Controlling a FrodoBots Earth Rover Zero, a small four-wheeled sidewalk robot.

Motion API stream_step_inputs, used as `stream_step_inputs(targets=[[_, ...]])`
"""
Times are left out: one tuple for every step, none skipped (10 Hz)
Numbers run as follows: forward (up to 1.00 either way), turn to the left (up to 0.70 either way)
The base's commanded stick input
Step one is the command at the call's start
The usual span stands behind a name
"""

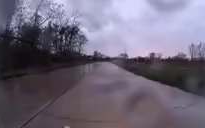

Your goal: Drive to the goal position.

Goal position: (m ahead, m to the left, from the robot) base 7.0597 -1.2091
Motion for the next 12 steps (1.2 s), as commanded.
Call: stream_step_inputs(targets=[[0.70,0.00],[0.70,0.00],[0.70,0.00],[0.70,0.00],[0.70,0.00],[0.70,0.00],[0.70,0.00],[0.70,0.00],[0.70,0.00],[0.70,0.00],[0.70,0.00],[0.70,0.00]])
